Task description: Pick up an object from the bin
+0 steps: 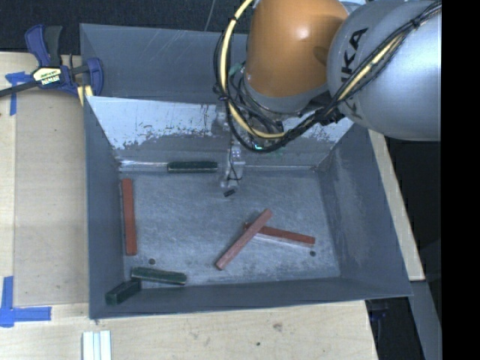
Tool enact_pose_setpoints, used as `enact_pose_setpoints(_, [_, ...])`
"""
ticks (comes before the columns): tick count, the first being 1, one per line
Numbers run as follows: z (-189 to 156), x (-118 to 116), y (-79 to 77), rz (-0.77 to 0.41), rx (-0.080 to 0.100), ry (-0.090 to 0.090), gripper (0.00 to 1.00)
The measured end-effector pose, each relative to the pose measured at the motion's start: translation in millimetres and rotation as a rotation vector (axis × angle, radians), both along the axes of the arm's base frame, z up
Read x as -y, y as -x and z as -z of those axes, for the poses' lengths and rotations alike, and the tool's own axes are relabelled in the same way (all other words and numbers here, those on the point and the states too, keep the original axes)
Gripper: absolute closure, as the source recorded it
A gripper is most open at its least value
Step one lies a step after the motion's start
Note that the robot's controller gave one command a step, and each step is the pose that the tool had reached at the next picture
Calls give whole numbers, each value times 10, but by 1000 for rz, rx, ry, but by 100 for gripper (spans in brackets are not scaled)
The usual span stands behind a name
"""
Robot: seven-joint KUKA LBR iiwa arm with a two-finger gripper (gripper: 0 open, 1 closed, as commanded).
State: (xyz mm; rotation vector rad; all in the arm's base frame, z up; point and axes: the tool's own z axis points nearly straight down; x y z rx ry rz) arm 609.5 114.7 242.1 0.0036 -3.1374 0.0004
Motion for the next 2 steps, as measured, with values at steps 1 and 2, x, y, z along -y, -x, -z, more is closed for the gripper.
enact_pose_setpoints(1, [-48, 4, -15, 2, 8, -1, 0])
enact_pose_setpoints(2, [1733, 47, 536, 66, 4, -1, 100])
